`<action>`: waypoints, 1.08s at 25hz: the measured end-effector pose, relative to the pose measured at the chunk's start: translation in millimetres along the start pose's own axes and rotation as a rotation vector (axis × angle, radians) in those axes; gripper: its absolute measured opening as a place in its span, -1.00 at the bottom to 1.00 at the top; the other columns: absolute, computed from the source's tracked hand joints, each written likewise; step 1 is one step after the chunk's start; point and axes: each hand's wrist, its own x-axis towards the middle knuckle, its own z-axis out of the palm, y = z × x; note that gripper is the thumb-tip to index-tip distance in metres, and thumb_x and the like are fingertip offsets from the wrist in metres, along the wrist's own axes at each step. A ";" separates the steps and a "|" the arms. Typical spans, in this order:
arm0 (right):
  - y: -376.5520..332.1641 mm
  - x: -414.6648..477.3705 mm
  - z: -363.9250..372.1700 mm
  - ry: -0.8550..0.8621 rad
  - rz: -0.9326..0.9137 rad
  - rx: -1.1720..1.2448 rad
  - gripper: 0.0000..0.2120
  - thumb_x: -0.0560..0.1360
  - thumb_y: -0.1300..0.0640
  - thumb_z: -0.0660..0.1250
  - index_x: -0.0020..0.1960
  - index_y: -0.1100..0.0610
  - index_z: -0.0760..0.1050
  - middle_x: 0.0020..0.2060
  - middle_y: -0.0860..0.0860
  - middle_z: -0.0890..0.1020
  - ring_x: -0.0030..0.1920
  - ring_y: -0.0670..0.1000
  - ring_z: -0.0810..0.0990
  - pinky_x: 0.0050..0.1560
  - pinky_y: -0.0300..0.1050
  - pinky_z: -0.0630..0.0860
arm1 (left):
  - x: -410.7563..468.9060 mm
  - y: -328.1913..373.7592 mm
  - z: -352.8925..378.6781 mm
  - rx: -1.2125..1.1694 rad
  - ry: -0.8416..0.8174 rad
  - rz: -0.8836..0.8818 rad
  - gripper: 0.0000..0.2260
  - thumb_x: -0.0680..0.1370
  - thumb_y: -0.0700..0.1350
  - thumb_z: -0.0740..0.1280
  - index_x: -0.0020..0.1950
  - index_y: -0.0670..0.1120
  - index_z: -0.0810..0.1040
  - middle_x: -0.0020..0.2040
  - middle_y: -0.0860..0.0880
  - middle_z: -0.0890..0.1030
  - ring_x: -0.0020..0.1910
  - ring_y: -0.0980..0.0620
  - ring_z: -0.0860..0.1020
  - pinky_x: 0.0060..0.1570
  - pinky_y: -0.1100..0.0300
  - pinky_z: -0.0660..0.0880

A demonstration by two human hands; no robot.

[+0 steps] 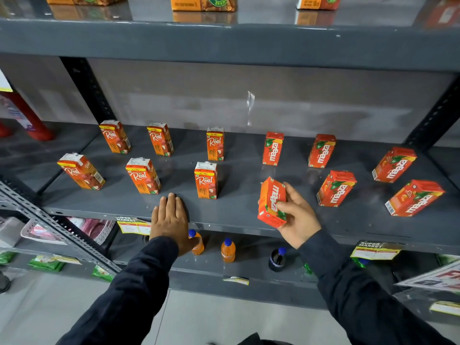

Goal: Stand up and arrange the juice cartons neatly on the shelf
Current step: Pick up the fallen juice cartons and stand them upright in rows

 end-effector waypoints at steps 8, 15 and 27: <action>-3.8 -9.0 2.4 0.015 0.004 -0.077 0.32 -0.12 0.24 0.68 0.46 -0.23 0.09 0.19 0.10 0.52 0.14 0.10 0.56 -0.12 0.04 0.63 | 1.3 0.6 -0.7 0.013 -0.012 0.001 0.07 0.37 0.36 0.34 0.52 -0.22 -0.19 0.57 -0.19 -0.14 0.53 -0.20 -0.15 0.51 -0.09 -0.08; -8.4 -10.3 3.4 0.131 0.169 -0.331 -0.24 0.26 0.57 0.39 0.38 0.20 0.29 0.07 0.19 0.57 0.05 0.18 0.59 0.00 0.18 0.59 | 1.6 -0.2 -1.3 0.005 -0.020 0.002 0.07 0.37 0.36 0.33 0.52 -0.23 -0.20 0.57 -0.19 -0.15 0.53 -0.20 -0.16 0.51 -0.10 -0.09; -13.5 41.9 -3.1 0.226 -0.072 -0.703 -0.57 0.38 0.42 0.41 0.09 0.01 0.42 0.03 -0.02 0.61 0.09 0.02 0.61 0.00 -0.06 0.59 | 1.5 -0.4 0.1 0.003 -0.011 0.004 0.09 0.35 0.39 0.33 0.52 -0.23 -0.19 0.57 -0.19 -0.13 0.53 -0.20 -0.14 0.51 -0.09 -0.08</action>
